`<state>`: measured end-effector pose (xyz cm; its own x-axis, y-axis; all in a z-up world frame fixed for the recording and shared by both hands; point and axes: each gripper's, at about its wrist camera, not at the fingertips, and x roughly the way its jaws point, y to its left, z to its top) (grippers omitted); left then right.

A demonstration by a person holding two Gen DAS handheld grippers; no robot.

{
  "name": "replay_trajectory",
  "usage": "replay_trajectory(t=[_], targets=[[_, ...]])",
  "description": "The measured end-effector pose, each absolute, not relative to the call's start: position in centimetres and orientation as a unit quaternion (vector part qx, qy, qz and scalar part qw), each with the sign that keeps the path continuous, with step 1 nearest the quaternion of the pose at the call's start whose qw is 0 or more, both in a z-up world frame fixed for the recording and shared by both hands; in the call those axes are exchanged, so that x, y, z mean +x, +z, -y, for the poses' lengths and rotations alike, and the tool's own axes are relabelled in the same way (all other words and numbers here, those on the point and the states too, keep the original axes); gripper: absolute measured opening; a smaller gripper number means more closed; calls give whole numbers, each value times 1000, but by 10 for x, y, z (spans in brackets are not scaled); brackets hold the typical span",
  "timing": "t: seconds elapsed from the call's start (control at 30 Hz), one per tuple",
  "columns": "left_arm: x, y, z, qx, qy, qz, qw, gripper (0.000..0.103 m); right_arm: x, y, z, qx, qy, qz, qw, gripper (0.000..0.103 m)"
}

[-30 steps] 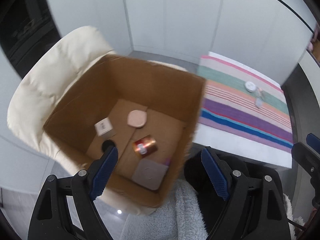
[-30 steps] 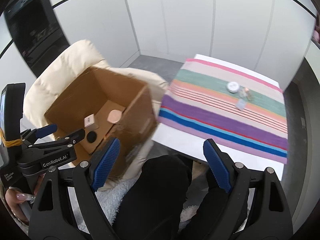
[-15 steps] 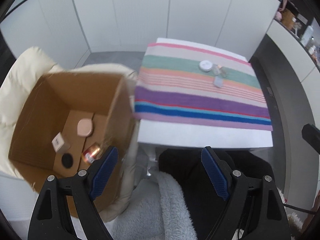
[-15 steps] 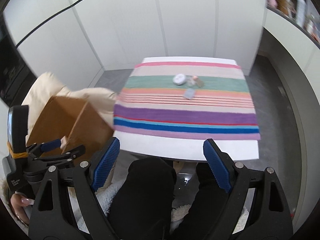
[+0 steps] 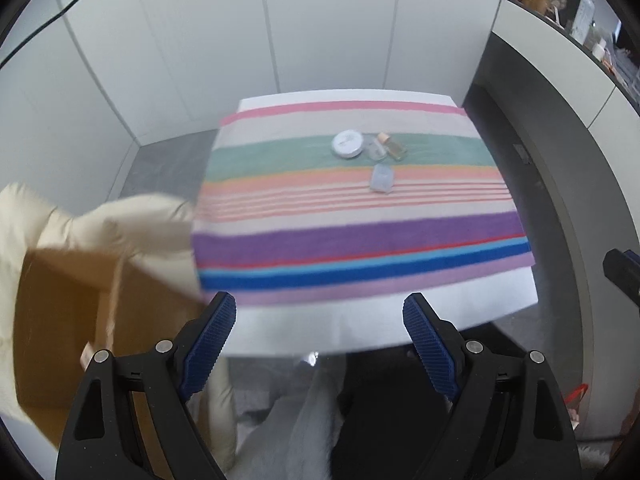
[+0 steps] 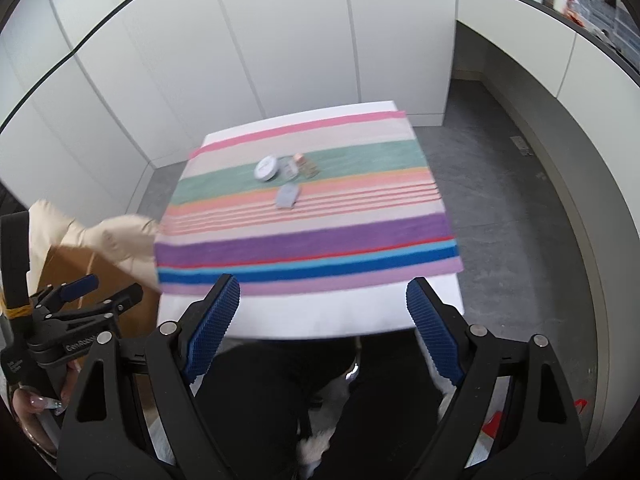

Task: Organize objects
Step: 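Withdraw both tools from the box back over the striped tablecloth, then grasp the pink-capped bottle with the right tool while the left tool grasps the small translucent case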

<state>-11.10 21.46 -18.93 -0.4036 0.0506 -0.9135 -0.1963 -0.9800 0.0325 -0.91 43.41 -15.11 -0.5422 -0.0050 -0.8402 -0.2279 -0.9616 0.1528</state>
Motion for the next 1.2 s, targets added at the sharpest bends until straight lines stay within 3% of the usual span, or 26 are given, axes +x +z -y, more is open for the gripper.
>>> replay_trajectory(t=[0.27, 0.57, 0.73, 0.87, 0.93, 0.97, 1.2], targets=[[-188, -230, -259, -556, 824, -82, 78, 88, -73, -184, -474, -478, 865, -138, 62, 88], [-282, -335, -300, -599, 792, -100, 69, 91, -169, -254, -513, -495, 850, -168, 57, 88], [-314, -377, -321, -600, 792, -83, 79, 89, -223, -295, -519, -496, 856, -132, 52, 88], [-329, -398, -332, -598, 794, -75, 78, 73, -260, -320, -520, -495, 862, -108, 37, 88], [-333, -402, -332, -587, 802, -72, 83, 57, -279, -331, -514, -497, 863, -90, 23, 88], [-334, -400, -332, -576, 809, -77, 86, 38, -285, -334, -510, -497, 864, -82, 18, 88], [-351, -400, -299, -581, 810, -49, 64, 36, -330, -368, -460, -509, 860, -19, -40, 87]])
